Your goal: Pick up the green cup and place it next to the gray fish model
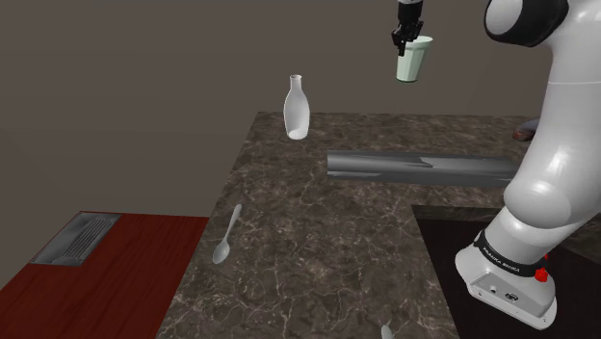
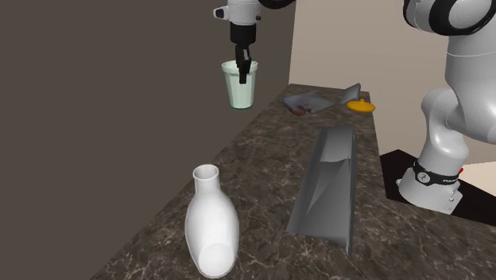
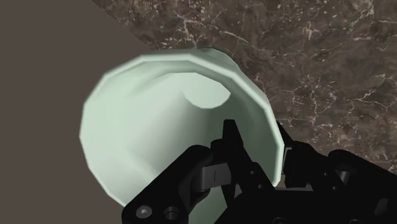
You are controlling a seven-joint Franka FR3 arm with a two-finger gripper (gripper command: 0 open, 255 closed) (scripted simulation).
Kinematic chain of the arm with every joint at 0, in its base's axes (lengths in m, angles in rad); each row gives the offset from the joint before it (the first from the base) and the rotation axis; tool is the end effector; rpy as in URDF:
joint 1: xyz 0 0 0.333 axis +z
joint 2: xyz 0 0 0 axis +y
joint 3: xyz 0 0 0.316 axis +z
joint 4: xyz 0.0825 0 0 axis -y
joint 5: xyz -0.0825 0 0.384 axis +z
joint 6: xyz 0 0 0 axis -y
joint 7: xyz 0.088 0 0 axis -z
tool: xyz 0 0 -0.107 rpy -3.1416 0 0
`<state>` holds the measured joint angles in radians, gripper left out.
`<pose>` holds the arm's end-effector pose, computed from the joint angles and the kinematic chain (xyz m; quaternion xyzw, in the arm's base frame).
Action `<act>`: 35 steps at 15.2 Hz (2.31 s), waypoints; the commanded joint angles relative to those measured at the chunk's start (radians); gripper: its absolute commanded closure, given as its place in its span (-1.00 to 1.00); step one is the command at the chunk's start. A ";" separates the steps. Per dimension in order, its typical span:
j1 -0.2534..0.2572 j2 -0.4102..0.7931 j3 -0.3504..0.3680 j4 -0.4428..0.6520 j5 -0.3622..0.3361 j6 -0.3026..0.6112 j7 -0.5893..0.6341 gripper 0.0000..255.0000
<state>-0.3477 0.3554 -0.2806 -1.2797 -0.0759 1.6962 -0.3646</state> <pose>0.5551 -0.3707 0.5652 0.9887 -0.1176 -0.0079 0.0931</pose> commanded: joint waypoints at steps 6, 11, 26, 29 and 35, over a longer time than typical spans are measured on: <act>-0.017 -0.002 -0.007 0.067 0.004 -0.065 -0.028 1.00; -0.057 -0.122 -0.039 -0.106 -0.015 0.003 -0.104 1.00; -0.215 -0.302 -0.169 -0.345 -0.033 0.111 -0.391 1.00; -0.251 -0.309 -0.201 -0.355 -0.025 0.123 -0.459 1.00; -0.328 -0.292 -0.267 -0.342 0.009 0.138 -0.607 1.00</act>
<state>-0.6605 0.0476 -0.5355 -1.6465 -0.0807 1.8423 -0.9398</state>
